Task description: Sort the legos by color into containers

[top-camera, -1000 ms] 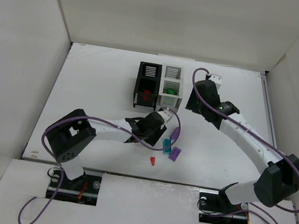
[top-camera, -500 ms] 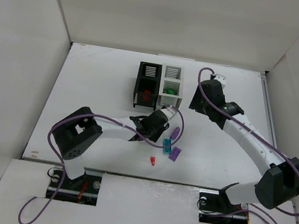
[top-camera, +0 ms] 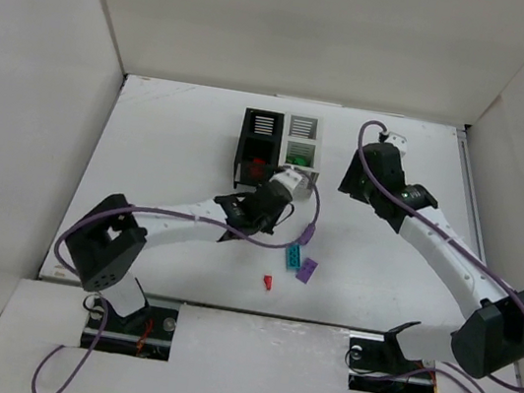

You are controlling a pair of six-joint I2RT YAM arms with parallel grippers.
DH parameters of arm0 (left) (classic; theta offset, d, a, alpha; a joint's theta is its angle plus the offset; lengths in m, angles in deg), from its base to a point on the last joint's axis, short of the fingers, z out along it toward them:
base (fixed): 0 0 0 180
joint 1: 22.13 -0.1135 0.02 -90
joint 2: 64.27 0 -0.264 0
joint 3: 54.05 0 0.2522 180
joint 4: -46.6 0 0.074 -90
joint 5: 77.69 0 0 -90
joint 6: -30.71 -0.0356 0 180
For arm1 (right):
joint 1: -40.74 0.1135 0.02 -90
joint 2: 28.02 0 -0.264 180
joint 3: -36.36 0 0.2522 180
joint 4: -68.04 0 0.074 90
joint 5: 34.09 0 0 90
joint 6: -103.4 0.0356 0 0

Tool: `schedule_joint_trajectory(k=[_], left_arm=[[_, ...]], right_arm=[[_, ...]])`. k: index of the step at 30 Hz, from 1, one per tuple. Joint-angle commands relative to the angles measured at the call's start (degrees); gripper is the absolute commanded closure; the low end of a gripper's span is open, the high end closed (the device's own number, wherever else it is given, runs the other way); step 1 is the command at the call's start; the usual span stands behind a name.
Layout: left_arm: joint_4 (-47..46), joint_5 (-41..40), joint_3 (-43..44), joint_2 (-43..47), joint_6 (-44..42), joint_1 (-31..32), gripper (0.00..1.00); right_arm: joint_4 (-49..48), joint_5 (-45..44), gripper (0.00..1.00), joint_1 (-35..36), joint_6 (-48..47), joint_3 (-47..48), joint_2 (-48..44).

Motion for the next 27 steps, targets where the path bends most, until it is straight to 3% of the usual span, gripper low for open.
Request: schedule_joint_trajectory(k=[1,5,9,17,27], left_arm=[[0.2,-6.6,6.3,8.5,1.7,-3.7,0.88],[-2.5,-4.7,10.1,10.2,0.4,-12.5,0.86],[-4.6,3.9,14.8,8.4,-2.2,-20.3,0.88],[-1.0,2.7,24.7,-1.1,-6.4,-20.3,0.86],[2.0,0.9,25.8,-5.3,-6.4,-20.3,0.82]], right_arm=[[-2.1,0.0,0.44,-0.8,0.5,-0.2,-3.0],[-2.1,0.0,0.44,-1.3,0.0,-0.7,-3.6],[-2.1,-0.5,0.44,-1.9,0.0,-1.2,-4.1],[-2.1,-1.1,0.44,-3.0,0.0,-1.8,-4.1],[-2.1,-1.1,0.44,-4.1,0.0,-2.8,-4.1]])
